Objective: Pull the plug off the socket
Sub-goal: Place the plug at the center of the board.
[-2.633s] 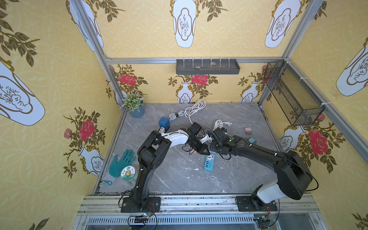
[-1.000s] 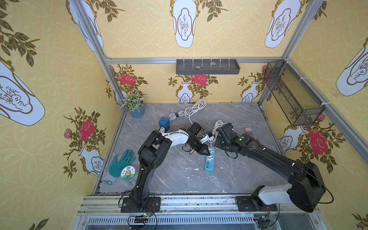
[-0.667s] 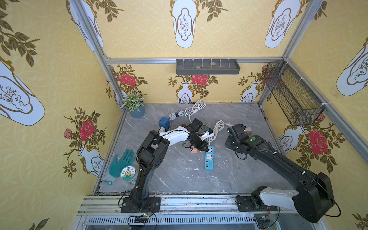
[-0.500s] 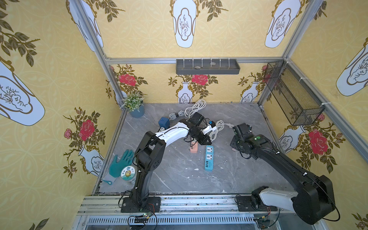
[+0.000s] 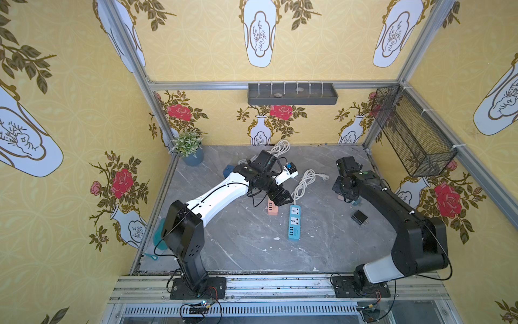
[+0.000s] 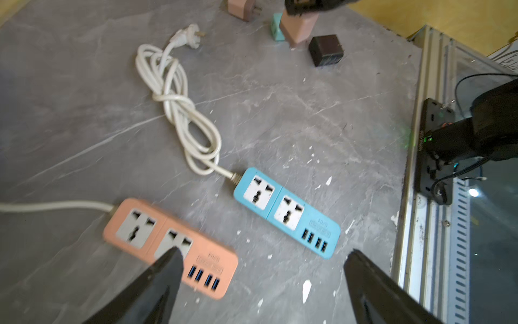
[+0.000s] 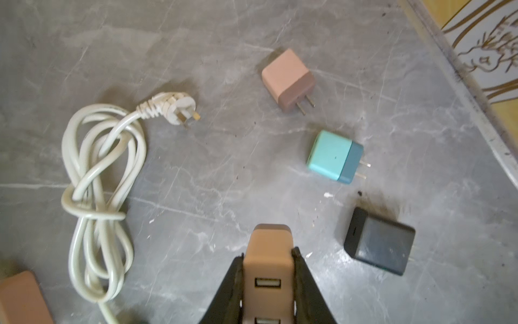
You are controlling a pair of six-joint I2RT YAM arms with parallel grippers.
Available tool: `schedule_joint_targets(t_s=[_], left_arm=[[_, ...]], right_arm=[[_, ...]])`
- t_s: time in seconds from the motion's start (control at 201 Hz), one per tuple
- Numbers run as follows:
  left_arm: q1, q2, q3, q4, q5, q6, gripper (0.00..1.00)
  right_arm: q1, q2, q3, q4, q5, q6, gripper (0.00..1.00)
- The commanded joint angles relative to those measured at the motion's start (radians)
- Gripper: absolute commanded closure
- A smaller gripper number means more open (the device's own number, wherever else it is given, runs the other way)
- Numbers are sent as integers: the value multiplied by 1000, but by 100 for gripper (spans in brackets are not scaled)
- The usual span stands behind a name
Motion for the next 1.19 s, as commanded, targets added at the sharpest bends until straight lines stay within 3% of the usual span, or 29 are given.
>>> schedule_joint_targets(t_s=[0.0, 0.149, 0.423, 0.533, 0.637, 0.836, 0.931, 1.085, 1.19], left_arm=[[62, -66, -77, -25, -65, 28, 0], [147, -183, -234, -10, -66, 30, 0], [200, -347, -473, 25, -72, 33, 0], [222, -370, -519, 29, -28, 37, 0], [222, -371, -532, 40, -58, 43, 0], [222, -394, -547, 48, -49, 48, 0], [222, -392, -548, 50, -35, 47, 0], [222, -370, -550, 51, -34, 48, 0], [222, -367, -553, 53, -29, 49, 0]], right_arm=[[-17, 99, 99, -7, 93, -67, 100], [-51, 265, 260, -30, 164, -123, 100], [-76, 551, 562, -77, 310, -232, 100], [-80, 620, 635, -53, 343, -292, 100], [-92, 705, 721, -68, 363, -332, 100], [-115, 793, 785, -43, 316, -375, 98], [-115, 836, 843, -58, 308, -404, 83], [-106, 847, 914, -101, 281, -407, 31], [-96, 801, 908, -117, 243, -383, 18]])
